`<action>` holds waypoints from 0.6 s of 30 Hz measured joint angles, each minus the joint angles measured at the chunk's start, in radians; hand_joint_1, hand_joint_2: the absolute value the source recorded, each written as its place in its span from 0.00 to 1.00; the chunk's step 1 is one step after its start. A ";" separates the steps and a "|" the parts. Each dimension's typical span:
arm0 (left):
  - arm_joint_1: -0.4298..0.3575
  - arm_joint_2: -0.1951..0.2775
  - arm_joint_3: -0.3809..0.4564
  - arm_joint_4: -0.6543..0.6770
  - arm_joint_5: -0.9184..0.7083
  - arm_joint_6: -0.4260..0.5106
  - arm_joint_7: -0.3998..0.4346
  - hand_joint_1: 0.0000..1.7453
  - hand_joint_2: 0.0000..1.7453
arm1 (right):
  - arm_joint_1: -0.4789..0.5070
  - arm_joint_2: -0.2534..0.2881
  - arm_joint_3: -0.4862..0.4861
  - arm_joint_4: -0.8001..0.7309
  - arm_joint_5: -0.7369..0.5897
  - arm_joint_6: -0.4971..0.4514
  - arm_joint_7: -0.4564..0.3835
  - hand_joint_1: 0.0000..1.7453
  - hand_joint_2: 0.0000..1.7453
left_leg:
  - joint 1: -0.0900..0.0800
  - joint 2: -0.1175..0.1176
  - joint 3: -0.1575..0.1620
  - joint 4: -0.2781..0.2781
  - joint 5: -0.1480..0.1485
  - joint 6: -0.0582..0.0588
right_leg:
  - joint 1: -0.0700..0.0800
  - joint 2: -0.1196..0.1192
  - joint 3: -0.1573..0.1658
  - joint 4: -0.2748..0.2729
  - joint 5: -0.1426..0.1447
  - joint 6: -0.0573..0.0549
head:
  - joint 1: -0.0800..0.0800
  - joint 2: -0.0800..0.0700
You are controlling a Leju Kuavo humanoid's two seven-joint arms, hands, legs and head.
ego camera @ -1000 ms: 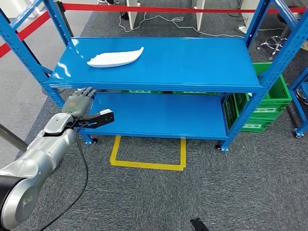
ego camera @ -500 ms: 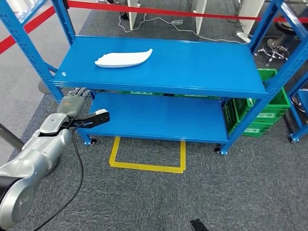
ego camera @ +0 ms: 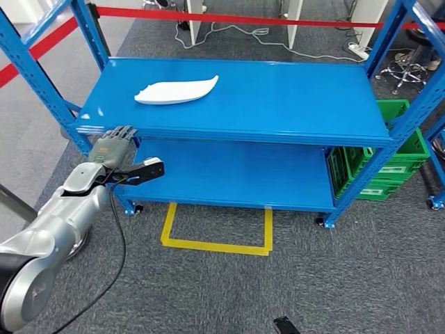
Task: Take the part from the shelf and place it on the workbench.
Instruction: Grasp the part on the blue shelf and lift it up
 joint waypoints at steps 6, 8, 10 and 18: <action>-0.011 0.010 -0.001 0.000 -0.003 -0.002 0.001 0.00 0.00 | 0.005 0.000 0.000 0.000 0.002 0.000 0.000 0.00 1.00 | 0.020 0.004 -0.136 0.163 0.019 -0.027 | -0.015 0.001 0.036 -0.002 -0.028 0.003 | -0.001 0.000; -0.019 0.013 -0.002 0.001 -0.004 -0.002 0.002 0.00 0.00 | 0.006 0.000 0.000 0.000 0.002 0.000 -0.001 0.00 1.00 | 0.027 0.010 -0.084 0.031 0.105 -0.036 | -0.017 0.002 0.050 0.002 -0.044 0.017 | -0.003 0.000; -0.026 0.014 -0.003 0.001 -0.004 -0.002 0.002 0.00 0.00 | 0.006 -0.001 0.000 0.000 0.003 0.000 -0.001 0.00 1.00 | 0.030 0.013 -0.052 -0.046 0.123 -0.030 | -0.013 0.003 0.054 0.005 -0.056 0.030 | -0.006 0.000; -0.034 0.016 -0.006 0.001 -0.009 -0.003 0.004 0.00 0.00 | 0.002 -0.001 -0.004 0.000 0.005 0.000 -0.005 0.00 1.00 | 0.021 0.008 -0.024 -0.056 0.083 0.025 | -0.010 -0.002 -0.082 0.255 -0.161 0.046 | 0.003 0.000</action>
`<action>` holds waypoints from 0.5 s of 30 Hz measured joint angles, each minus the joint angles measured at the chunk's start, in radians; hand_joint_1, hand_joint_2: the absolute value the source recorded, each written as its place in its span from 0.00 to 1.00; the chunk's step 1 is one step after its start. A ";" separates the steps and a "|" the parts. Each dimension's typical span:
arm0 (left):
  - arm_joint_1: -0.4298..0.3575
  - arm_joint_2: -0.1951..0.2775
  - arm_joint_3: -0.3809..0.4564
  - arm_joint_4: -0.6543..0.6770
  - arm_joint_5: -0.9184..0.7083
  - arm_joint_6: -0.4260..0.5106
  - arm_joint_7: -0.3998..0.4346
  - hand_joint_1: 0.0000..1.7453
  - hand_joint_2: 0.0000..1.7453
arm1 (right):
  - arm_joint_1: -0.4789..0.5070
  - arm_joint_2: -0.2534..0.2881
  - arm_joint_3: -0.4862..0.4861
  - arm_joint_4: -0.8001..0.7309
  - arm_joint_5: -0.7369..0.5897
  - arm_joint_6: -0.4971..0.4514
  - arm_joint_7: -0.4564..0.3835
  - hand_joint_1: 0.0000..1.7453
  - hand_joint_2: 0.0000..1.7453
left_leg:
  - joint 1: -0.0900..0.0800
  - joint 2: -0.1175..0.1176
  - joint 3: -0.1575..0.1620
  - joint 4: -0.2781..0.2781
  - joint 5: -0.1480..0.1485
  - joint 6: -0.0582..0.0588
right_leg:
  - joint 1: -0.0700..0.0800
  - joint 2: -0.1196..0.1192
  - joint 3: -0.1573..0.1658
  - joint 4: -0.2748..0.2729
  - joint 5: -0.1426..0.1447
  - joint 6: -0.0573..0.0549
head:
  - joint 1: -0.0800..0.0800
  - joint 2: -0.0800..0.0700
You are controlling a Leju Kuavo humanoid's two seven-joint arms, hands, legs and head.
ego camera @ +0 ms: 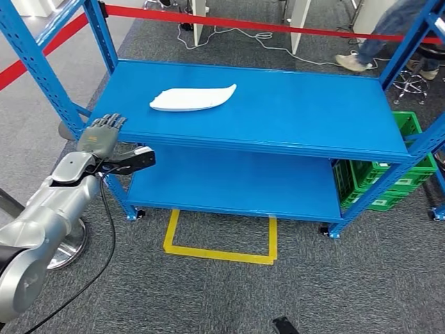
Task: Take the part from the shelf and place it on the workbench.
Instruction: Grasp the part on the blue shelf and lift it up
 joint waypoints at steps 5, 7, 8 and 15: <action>0.000 -0.001 -0.013 0.000 -0.003 0.000 0.002 0.00 0.00 | -0.005 0.000 -0.010 0.000 0.004 0.000 -0.001 0.00 1.00 | -0.011 -0.005 0.050 -0.001 -0.036 0.000 | 0.013 0.001 0.004 -0.121 0.154 -0.022 | 0.000 0.000; -0.007 -0.001 -0.016 0.000 -0.004 0.000 0.002 0.00 0.00 | -0.003 0.000 -0.011 0.000 0.006 0.000 -0.001 0.00 1.00 | -0.013 -0.008 0.061 -0.001 -0.047 -0.007 | 0.018 0.001 0.046 -0.214 0.185 -0.028 | -0.001 0.000; -0.009 -0.001 -0.016 0.000 -0.004 0.000 0.002 0.00 0.00 | -0.002 0.000 -0.012 0.000 0.007 0.001 -0.001 0.00 1.00 | -0.013 -0.009 0.060 -0.002 -0.049 -0.011 | 0.020 0.002 0.054 -0.226 0.177 -0.030 | -0.002 0.000; -0.014 -0.001 -0.019 0.000 -0.005 0.000 0.003 0.00 0.00 | -0.003 0.003 -0.018 0.000 0.009 0.001 -0.001 0.00 1.00 | -0.009 -0.005 -0.047 0.188 -0.129 -0.049 | 0.011 0.002 0.089 -0.254 0.153 -0.055 | -0.005 0.000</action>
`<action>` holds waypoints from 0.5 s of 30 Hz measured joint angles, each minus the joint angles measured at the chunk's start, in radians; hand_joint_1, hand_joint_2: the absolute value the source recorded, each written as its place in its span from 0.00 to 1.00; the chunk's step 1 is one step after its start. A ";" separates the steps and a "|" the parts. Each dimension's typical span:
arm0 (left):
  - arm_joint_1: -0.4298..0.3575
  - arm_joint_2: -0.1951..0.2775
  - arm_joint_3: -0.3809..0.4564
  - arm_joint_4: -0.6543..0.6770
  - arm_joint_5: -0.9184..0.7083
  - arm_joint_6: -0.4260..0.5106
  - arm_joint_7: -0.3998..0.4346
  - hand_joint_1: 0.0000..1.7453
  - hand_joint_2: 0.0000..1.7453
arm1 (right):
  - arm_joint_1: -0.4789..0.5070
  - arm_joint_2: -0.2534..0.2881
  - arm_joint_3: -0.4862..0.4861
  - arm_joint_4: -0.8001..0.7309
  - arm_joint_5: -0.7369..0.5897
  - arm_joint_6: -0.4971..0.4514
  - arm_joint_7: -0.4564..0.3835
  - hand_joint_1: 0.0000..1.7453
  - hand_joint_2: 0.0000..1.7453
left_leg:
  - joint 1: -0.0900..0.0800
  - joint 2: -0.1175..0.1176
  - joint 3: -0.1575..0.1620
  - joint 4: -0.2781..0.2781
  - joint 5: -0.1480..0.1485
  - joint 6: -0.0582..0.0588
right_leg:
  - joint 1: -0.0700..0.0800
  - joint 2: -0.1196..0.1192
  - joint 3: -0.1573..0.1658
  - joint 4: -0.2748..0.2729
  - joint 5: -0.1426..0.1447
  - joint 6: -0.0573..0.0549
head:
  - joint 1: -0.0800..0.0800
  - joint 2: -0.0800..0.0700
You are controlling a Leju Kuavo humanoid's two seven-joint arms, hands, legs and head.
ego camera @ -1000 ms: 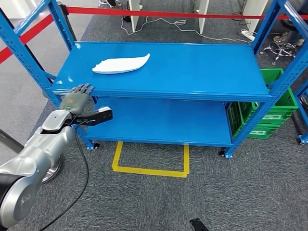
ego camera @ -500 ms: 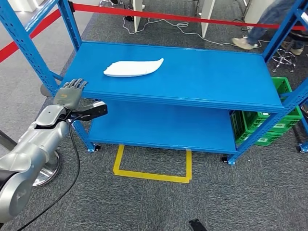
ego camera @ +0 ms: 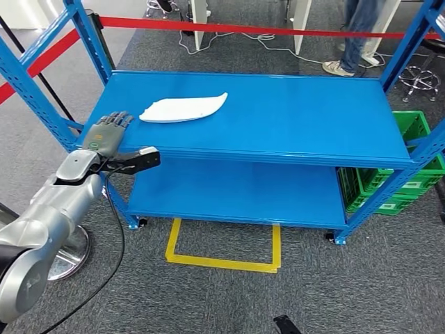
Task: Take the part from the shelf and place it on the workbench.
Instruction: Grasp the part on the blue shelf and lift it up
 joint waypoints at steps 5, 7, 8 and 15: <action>0.004 0.002 -0.001 0.001 0.000 0.000 0.000 0.00 0.00 | 0.005 0.000 -0.002 0.000 0.000 0.000 0.000 0.00 1.00 | 0.008 0.004 -0.036 -0.047 0.126 -0.010 | -0.007 0.003 0.039 0.001 -0.033 0.009 | 0.000 0.000; 0.001 0.002 -0.001 0.002 0.000 -0.001 0.000 0.00 0.00 | 0.004 0.000 -0.002 0.000 0.001 0.000 0.000 0.00 1.00 | 0.008 0.007 0.010 -0.154 0.171 -0.005 | -0.004 0.005 0.048 0.005 -0.047 0.021 | -0.003 0.000; 0.000 0.002 -0.001 0.002 0.000 -0.001 0.000 0.00 0.00 | 0.004 0.000 -0.002 0.000 0.001 0.000 0.000 0.00 1.00 | 0.007 0.008 0.021 -0.178 0.169 0.003 | -0.002 0.005 0.049 0.004 -0.051 0.027 | -0.003 0.000; -0.002 0.005 -0.003 0.003 0.000 0.000 0.000 0.00 0.00 | 0.003 0.000 -0.002 0.000 0.003 0.000 -0.001 0.00 1.00 | 0.006 0.004 0.046 -0.191 0.134 0.052 | -0.001 0.000 -0.043 0.183 -0.138 0.051 | 0.007 0.000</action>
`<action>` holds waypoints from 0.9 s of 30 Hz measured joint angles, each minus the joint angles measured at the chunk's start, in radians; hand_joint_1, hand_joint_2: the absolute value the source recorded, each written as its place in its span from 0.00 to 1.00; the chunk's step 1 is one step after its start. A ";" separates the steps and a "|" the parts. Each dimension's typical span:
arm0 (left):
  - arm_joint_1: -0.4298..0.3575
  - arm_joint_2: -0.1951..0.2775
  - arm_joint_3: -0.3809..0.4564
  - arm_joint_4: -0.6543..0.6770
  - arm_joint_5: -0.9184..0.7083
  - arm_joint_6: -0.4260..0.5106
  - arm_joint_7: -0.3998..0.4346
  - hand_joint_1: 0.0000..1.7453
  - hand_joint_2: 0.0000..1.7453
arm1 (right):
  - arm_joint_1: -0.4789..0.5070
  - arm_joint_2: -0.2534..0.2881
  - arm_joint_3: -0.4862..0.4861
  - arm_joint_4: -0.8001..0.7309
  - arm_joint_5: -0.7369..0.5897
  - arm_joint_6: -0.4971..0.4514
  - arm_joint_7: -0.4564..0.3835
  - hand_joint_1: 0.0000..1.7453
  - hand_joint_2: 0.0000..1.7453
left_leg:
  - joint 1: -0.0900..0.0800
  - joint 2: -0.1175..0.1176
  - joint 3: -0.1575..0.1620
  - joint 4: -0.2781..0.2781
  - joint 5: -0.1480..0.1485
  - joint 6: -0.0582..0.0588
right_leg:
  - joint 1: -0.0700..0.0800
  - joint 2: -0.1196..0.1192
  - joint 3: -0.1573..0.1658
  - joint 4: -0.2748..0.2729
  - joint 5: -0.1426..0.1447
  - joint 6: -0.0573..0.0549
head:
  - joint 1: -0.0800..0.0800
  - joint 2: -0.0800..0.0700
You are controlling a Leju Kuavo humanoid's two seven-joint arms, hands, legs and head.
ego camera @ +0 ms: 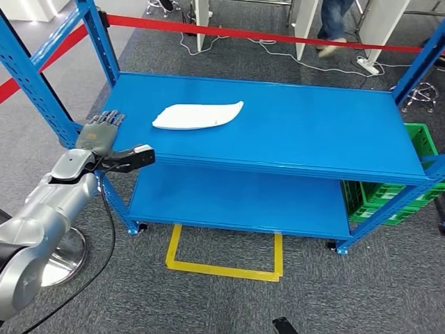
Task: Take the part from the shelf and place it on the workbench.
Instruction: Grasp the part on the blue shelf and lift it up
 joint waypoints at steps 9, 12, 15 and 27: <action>-0.006 -0.005 -0.011 0.000 0.000 0.001 -0.024 0.00 0.00 | -0.003 0.000 -0.006 0.000 0.009 0.001 0.001 0.00 1.00 | -0.009 -0.008 0.055 0.000 -0.046 -0.018 | 0.008 0.001 0.019 -0.164 0.155 -0.021 | -0.003 0.000; -0.009 -0.006 -0.017 0.000 -0.002 0.001 -0.027 0.00 0.00 | -0.004 0.001 -0.007 0.000 0.011 0.001 0.000 0.00 1.00 | -0.006 -0.006 0.053 0.005 -0.055 -0.035 | 0.006 0.003 0.030 -0.177 0.148 -0.034 | -0.006 0.000; -0.012 -0.008 -0.019 0.000 -0.002 0.000 -0.029 0.00 0.00 | -0.005 0.002 -0.008 0.000 0.012 0.000 0.001 0.00 1.00 | -0.005 -0.003 -0.018 0.139 -0.110 -0.048 | 0.000 0.002 0.046 -0.185 0.141 -0.047 | -0.008 0.000; -0.004 -0.006 -0.020 0.003 0.002 -0.002 -0.031 0.00 1.00 | 0.004 0.002 -0.015 0.000 0.012 0.000 0.001 0.00 1.00 | 0.006 -0.001 -0.020 -0.003 0.029 -0.032 | 0.005 0.006 0.086 -0.182 0.092 -0.045 | -0.007 0.000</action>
